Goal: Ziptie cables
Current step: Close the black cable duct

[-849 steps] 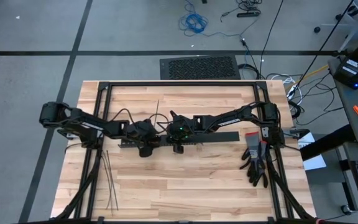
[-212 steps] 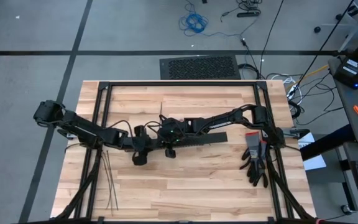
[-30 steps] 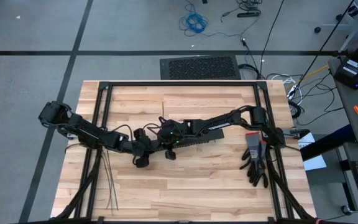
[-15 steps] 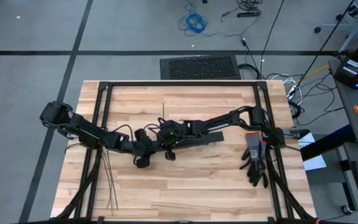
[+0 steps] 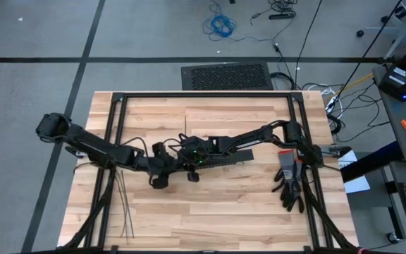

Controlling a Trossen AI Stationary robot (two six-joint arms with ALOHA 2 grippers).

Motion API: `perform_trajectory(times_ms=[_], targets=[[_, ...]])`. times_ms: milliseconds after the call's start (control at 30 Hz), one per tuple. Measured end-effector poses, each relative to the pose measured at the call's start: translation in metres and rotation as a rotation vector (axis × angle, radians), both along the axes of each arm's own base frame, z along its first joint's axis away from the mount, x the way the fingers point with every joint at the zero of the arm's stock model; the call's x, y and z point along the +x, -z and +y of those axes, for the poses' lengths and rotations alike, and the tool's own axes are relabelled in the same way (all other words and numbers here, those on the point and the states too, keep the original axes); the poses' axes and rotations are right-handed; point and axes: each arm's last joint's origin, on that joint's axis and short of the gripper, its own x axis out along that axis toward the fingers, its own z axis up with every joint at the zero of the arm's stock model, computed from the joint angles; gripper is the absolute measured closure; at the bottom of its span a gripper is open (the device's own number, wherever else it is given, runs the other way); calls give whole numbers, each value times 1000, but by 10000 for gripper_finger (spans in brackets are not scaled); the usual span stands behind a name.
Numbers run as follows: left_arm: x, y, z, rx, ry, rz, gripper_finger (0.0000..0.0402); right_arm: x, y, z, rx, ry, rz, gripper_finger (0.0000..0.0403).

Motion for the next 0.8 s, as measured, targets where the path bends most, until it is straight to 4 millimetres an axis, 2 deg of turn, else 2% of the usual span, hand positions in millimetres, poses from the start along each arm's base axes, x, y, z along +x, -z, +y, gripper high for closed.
perform_trajectory(times_ms=[133, 233, 333, 467, 667, 800], targets=[[-7, -15, 1, -21, -27, 89, 129, -1, -1, 0, -8, -6, 1, 328], [-17, -23, 4, -34, -74, 166, 129, 0, -10, 3, -33, -27, -47, 323], [-33, -26, 7, -37, -126, 272, 129, 2, -22, 7, -54, -48, -120, 323], [-51, -29, 9, -55, -176, 369, 129, 1, -26, 7, -56, -53, -132, 323], [-61, -38, 5, -71, -163, 313, 129, -1, -23, 5, -54, -46, -91, 323], [-59, -40, 5, -42, -182, 252, 129, -1, -23, 11, -46, -59, -89, 323]])
